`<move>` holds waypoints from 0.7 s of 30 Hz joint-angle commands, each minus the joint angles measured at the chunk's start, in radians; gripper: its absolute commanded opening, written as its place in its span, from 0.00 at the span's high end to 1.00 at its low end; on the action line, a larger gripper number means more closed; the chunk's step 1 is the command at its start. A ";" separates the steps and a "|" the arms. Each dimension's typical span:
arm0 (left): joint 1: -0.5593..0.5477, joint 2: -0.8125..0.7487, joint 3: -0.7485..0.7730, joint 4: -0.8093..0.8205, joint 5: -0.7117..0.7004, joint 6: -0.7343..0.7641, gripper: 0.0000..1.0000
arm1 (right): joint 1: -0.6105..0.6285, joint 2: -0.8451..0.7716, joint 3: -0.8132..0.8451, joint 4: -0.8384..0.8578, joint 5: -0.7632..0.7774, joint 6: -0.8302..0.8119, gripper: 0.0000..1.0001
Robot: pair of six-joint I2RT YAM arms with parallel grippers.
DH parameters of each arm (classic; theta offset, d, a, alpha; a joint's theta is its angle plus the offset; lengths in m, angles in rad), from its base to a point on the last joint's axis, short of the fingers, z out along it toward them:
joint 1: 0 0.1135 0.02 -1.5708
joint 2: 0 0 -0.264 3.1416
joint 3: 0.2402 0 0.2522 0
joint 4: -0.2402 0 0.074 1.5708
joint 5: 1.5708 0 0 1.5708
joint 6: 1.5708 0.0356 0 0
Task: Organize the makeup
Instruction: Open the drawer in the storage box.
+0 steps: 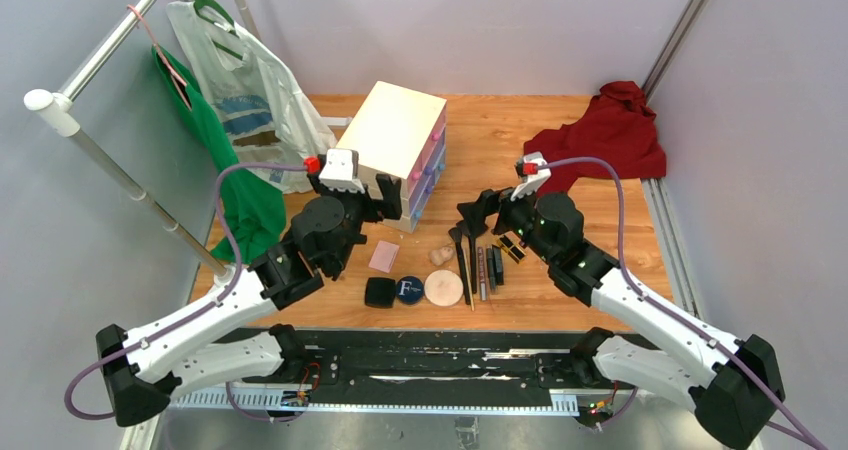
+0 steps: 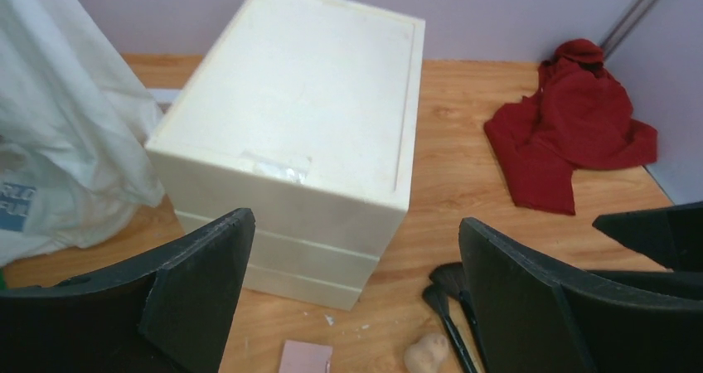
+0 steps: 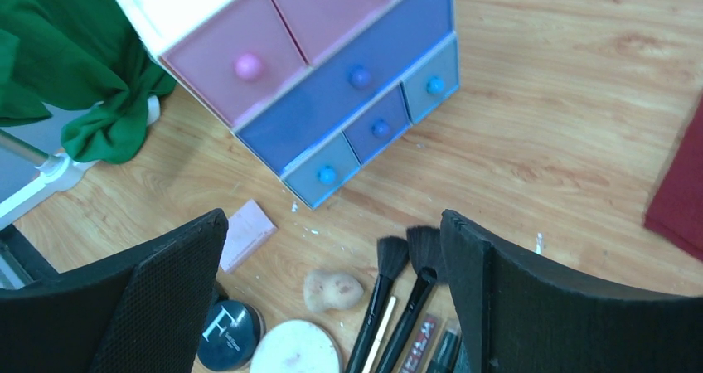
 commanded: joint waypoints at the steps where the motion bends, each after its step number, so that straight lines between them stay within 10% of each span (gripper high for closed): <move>1: -0.008 0.073 0.176 -0.050 -0.135 0.117 0.02 | -0.012 0.039 0.104 -0.043 -0.064 -0.056 0.03; 21: 0.253 0.379 0.329 -0.117 0.066 0.097 0.02 | -0.177 0.295 0.155 0.313 -0.551 0.272 0.11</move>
